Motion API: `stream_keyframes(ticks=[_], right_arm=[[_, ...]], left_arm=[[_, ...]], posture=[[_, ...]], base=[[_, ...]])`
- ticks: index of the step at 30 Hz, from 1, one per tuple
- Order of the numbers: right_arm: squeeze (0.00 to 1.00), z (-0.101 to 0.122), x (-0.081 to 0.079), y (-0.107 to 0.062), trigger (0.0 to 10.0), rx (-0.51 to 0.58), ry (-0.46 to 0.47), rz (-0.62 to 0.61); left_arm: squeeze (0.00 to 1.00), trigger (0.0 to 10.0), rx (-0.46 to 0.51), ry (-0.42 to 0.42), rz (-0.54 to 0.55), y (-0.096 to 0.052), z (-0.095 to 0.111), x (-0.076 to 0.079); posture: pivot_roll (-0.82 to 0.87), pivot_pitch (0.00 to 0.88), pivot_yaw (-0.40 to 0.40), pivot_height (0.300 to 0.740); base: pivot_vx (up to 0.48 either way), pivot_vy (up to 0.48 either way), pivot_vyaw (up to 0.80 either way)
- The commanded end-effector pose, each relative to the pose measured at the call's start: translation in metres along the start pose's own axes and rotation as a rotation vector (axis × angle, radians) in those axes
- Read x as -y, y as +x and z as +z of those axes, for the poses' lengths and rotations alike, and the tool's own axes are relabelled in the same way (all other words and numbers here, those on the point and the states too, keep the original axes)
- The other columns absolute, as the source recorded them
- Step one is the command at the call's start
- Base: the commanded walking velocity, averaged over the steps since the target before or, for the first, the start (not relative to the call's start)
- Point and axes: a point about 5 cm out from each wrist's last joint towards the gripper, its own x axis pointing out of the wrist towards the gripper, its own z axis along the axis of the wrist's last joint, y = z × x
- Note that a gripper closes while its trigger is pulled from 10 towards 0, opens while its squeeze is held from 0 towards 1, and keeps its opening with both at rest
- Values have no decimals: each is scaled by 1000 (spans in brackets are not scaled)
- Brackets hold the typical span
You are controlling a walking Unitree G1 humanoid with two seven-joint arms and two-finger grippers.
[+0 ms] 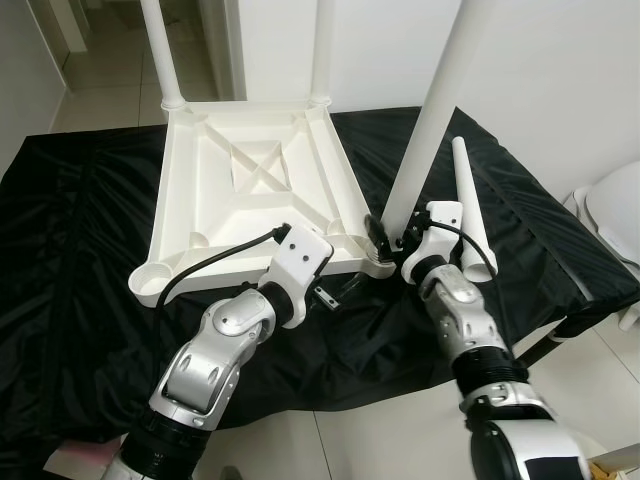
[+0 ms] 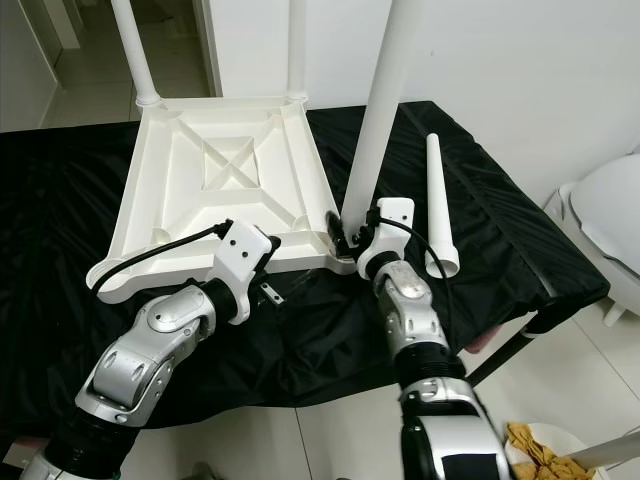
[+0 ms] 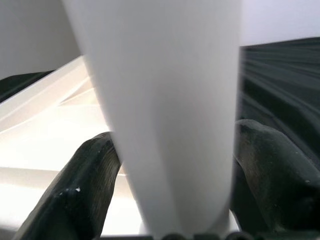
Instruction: Building children table
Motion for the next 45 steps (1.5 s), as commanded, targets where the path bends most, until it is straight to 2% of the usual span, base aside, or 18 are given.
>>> stream_keyframes(ticks=[1, 4, 12, 16, 21, 22, 23, 26, 27, 32, 36, 41, 45], right_arm=[[0, 0, 0, 1, 10000, -25, -11, 74], [0, 4, 9, 2, 10000, -82, -72, 229], [0, 6, 12, 3, 10000, -100, -82, 261], [0, 8, 25, 5, 10000, -178, -120, 285], [0, 8, 28, 5, 10000, -197, -130, 284], [0, 7, 30, 4, 4863, -215, -137, 283], [0, 6, 32, 3, 431, -228, -131, 285], [0, 6, 32, 3, 431, -228, -131, 285], [0, 4, 33, 3, 0, -244, -120, 279], [0, 1, 34, 1, 0, -270, -110, 287], [0, -5, 34, -1, 0, -295, -136, 260], [0, -9, 31, 2, 0, -244, -91, 155], [0, -9, 29, 3, 0, -229, -79, 137]], left_arm=[[0, 10000, 3, -4, -57, 1, 2, 3], [0, 10000, 4, 6, -55, 2, 3, 2], [0, 10000, 2, 10, -55, 2, 3, 1], [0, 10000, 5, 14, -42, -1, 6, -1], [0, 10000, 6, 14, -38, -1, 6, -2], [0, 10000, 7, 14, -35, -1, 7, -2], [0, 10000, 8, 13, -33, -1, 7, -2], [0, 10000, 8, 13, -33, -1, 7, -2], [0, 10000, 9, 12, -32, -1, 7, -3], [0, 10000, 12, 13, -30, -1, 8, -3], [0, 10000, 13, 16, -28, -1, 8, -3], [0, 10000, 16, 14, -24, -1, 9, -3], [0, 10000, 15, 14, -24, -1, 9, -3]], posture=[[-44, 5, -3, 740], [-38, 10, 0, 740], [-34, 11, 0, 740], [-17, 17, 0, 740], [-15, 19, -1, 740], [-13, 18, -2, 740], [-13, 18, -1, 740], [-13, 18, -1, 740], [-13, 18, -2, 740], [-18, 19, -3, 740], [-20, 21, -6, 740], [-20, 25, -7, 740], [-20, 25, -7, 740]], base=[[0, 0, 0], [0, 0, 0], [0, 0, 0], [0, 0, 0], [0, 0, 0], [0, 0, 0], [0, 0, 0], [0, 0, 0], [0, 0, 0], [0, 0, 0], [0, 0, 0], [0, 0, 0], [0, 0, 0]])
